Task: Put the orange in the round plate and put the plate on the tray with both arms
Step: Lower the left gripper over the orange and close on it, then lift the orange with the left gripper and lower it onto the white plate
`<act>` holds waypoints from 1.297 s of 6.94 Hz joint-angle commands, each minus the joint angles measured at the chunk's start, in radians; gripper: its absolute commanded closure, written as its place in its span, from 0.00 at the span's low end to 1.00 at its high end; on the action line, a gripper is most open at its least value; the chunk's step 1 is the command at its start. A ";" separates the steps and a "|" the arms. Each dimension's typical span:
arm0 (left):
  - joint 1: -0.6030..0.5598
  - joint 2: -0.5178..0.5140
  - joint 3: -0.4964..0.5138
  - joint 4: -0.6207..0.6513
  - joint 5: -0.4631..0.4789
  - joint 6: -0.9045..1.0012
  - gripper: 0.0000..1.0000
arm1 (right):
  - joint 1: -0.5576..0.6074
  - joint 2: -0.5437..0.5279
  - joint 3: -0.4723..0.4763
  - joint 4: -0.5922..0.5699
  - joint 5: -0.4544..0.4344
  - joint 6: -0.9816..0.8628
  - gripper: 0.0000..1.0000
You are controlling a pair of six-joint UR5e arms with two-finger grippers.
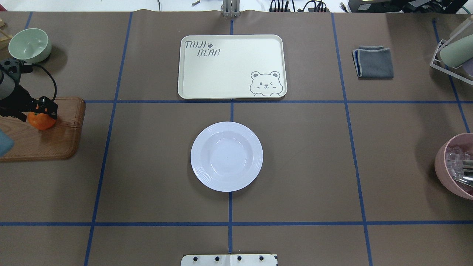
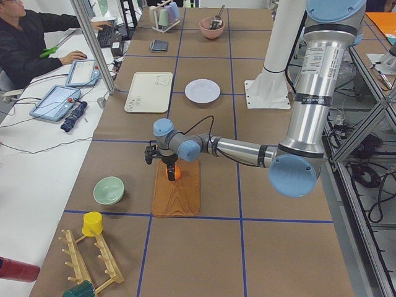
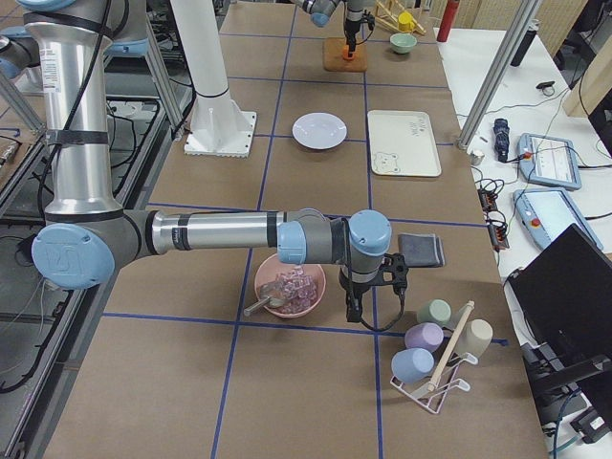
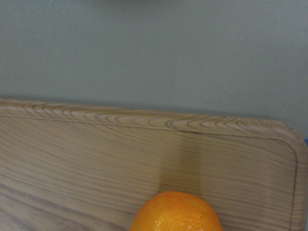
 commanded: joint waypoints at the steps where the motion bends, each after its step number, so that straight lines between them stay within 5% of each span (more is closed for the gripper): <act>1: 0.010 0.000 -0.001 0.000 -0.005 0.004 0.24 | 0.000 0.000 0.002 0.000 0.001 0.000 0.00; 3: -0.002 0.006 -0.036 0.011 -0.130 0.006 1.00 | 0.000 0.000 0.007 0.000 0.001 0.000 0.00; 5: -0.005 -0.015 -0.203 0.202 -0.152 -0.013 1.00 | 0.000 -0.003 0.008 0.002 -0.011 0.000 0.00; 7: 0.009 -0.227 -0.293 0.435 -0.146 -0.252 1.00 | 0.000 -0.011 0.007 0.003 -0.005 -0.011 0.00; 9: 0.225 -0.404 -0.281 0.469 -0.035 -0.554 1.00 | -0.002 -0.014 0.015 0.003 -0.014 -0.012 0.00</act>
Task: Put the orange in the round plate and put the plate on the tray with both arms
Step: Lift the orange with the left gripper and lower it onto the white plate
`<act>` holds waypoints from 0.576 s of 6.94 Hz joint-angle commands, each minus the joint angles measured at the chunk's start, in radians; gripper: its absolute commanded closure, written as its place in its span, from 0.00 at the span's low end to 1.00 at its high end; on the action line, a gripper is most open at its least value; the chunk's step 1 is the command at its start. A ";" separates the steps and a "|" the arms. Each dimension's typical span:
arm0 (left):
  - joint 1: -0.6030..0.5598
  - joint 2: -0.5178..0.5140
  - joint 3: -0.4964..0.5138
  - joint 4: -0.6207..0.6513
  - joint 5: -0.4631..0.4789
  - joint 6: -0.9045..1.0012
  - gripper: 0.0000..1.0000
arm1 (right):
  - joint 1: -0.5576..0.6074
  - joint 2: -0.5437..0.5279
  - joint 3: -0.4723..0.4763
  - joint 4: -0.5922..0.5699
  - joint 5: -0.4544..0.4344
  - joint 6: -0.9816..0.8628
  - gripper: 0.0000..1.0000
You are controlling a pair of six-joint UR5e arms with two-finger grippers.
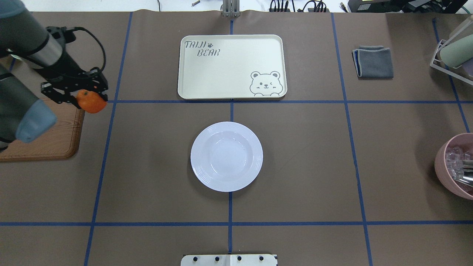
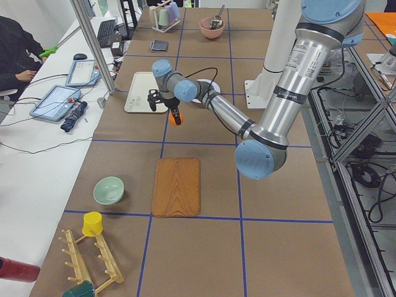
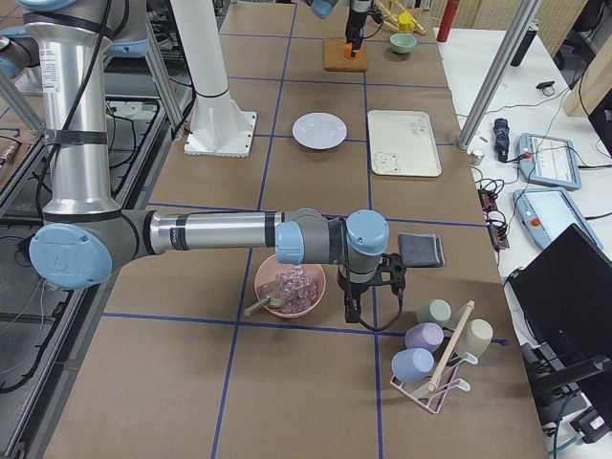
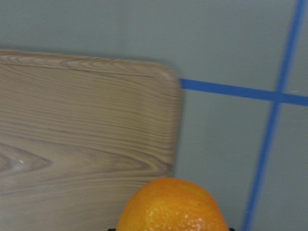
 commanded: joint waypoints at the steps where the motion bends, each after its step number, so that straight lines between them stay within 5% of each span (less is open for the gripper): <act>1: 0.214 -0.203 0.037 0.026 0.118 -0.305 1.00 | 0.000 -0.003 0.003 0.000 0.010 0.003 0.00; 4: 0.368 -0.478 0.312 -0.004 0.247 -0.475 1.00 | -0.002 -0.002 0.007 -0.003 0.036 0.011 0.00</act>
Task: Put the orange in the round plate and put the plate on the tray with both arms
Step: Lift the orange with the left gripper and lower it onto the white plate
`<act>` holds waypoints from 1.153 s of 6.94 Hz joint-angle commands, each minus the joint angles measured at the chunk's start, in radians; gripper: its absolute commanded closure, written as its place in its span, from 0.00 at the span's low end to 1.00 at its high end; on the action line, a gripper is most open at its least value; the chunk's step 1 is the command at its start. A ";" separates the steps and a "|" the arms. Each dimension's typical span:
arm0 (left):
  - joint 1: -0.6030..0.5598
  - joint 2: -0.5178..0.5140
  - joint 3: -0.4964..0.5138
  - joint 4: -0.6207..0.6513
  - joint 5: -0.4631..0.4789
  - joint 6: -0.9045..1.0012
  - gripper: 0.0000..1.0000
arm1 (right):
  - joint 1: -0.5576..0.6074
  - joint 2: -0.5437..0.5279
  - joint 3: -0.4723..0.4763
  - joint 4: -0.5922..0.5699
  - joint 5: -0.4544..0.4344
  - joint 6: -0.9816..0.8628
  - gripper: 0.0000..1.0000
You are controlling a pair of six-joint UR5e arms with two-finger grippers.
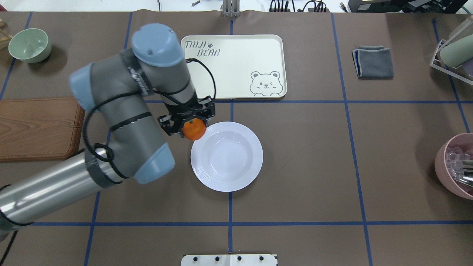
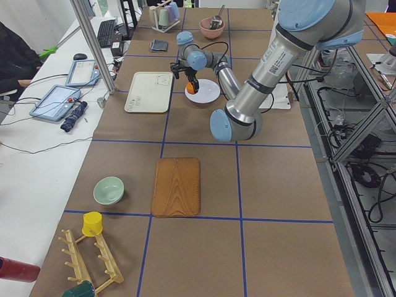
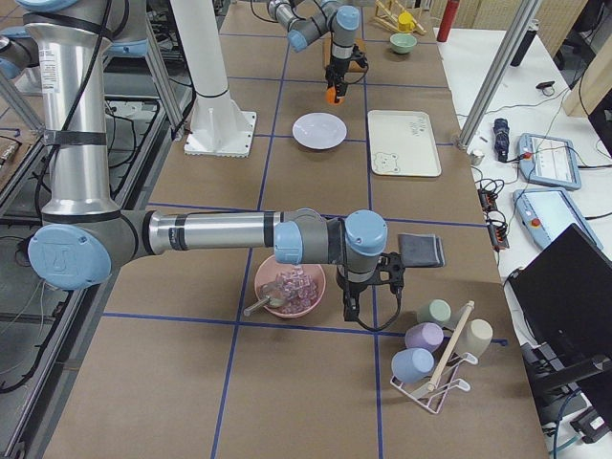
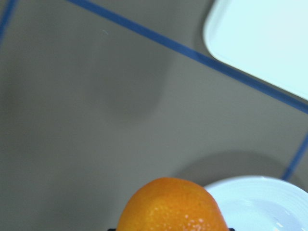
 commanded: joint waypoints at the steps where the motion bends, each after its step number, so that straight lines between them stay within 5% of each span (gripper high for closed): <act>1: 0.071 -0.096 0.170 -0.075 0.045 -0.072 1.00 | -0.002 0.001 0.003 0.001 0.011 0.002 0.00; 5: 0.111 -0.068 0.178 -0.106 0.097 -0.067 0.95 | -0.004 0.007 0.011 -0.001 0.035 0.005 0.00; 6: 0.127 -0.062 0.174 -0.106 0.105 -0.064 0.03 | -0.004 0.007 0.011 0.001 0.043 0.006 0.00; 8: 0.138 -0.054 0.160 -0.105 0.108 -0.058 0.02 | -0.025 0.018 0.047 -0.002 0.045 0.008 0.00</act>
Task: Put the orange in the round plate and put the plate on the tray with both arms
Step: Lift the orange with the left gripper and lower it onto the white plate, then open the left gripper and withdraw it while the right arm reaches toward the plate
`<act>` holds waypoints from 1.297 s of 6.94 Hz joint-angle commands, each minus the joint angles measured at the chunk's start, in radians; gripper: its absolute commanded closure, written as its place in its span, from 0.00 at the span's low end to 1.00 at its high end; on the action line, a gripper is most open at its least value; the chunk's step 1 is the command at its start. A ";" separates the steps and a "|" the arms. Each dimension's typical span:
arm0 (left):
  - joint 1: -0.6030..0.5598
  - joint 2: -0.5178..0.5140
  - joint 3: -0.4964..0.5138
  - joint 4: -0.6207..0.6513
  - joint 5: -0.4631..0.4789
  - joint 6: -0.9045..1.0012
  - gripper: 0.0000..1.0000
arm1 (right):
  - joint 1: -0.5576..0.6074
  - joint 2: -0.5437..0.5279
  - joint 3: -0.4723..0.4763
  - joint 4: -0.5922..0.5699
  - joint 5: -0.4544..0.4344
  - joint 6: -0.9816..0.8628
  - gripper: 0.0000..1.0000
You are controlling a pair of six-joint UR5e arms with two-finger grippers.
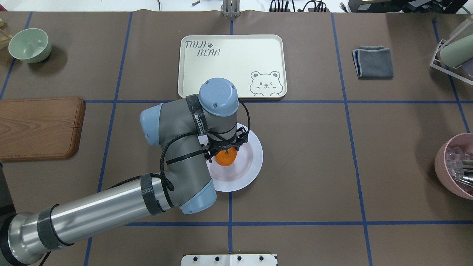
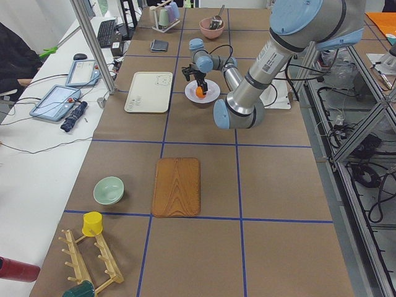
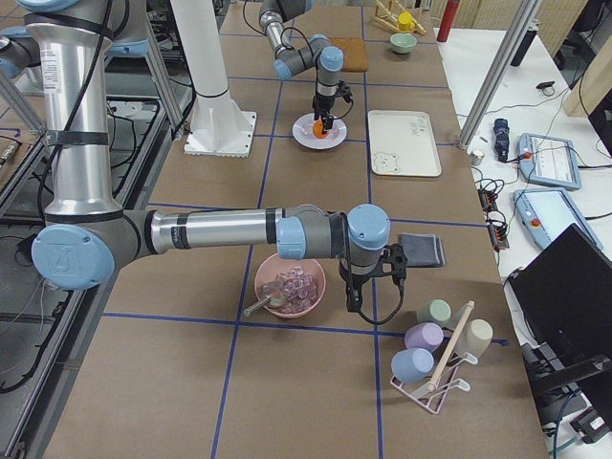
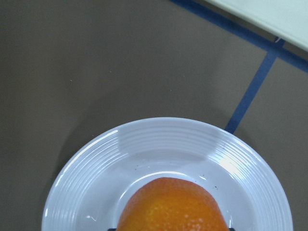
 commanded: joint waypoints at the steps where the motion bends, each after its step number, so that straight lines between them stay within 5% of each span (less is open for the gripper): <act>1: -0.004 0.021 -0.073 0.010 0.004 0.029 0.02 | -0.056 0.009 0.075 0.002 0.008 0.075 0.00; 3: -0.121 0.127 -0.272 0.126 -0.007 0.302 0.02 | -0.212 0.044 0.123 0.150 0.034 0.385 0.00; 5: -0.274 0.239 -0.360 0.165 -0.008 0.551 0.02 | -0.382 0.083 0.032 0.604 0.019 0.840 0.00; 7: -0.423 0.337 -0.375 0.158 -0.013 0.777 0.02 | -0.615 0.197 -0.103 1.013 -0.223 1.307 0.00; 9: -0.532 0.379 -0.373 0.151 -0.008 0.850 0.02 | -0.853 0.301 -0.159 1.230 -0.495 1.602 0.00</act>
